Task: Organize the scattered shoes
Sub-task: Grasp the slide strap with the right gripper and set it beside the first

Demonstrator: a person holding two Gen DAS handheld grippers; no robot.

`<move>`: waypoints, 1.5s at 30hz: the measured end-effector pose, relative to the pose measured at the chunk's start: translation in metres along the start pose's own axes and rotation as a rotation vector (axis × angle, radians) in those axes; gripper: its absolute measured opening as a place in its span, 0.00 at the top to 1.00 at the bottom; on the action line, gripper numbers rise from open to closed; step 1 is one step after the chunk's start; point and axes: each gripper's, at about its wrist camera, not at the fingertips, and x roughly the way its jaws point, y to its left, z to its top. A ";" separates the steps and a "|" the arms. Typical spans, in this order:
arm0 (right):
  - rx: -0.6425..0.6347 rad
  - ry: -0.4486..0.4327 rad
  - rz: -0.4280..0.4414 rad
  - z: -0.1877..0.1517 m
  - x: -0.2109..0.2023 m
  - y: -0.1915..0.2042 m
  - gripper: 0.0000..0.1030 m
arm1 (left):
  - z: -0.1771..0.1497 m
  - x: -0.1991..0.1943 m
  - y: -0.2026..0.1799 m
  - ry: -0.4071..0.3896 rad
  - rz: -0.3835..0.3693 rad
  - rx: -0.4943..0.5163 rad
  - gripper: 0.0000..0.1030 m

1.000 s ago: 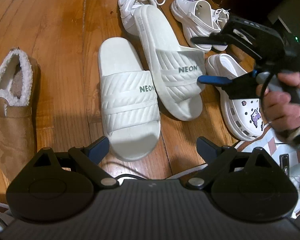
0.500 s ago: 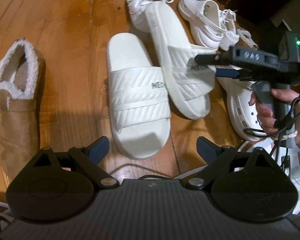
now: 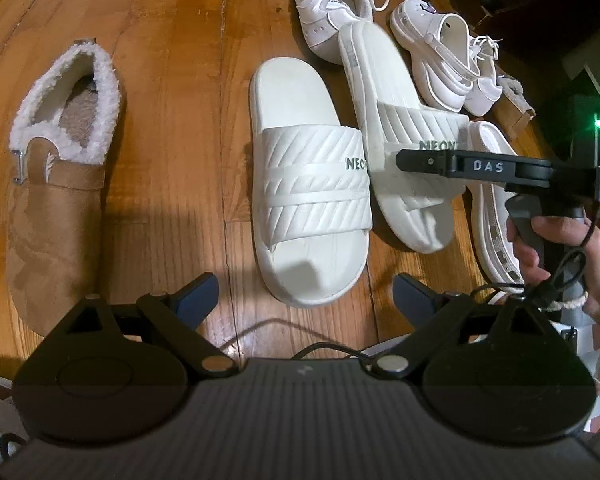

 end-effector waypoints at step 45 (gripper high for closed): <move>0.441 0.136 0.451 0.011 0.010 0.050 0.02 | -0.013 -0.049 0.092 -0.171 0.074 -0.340 0.08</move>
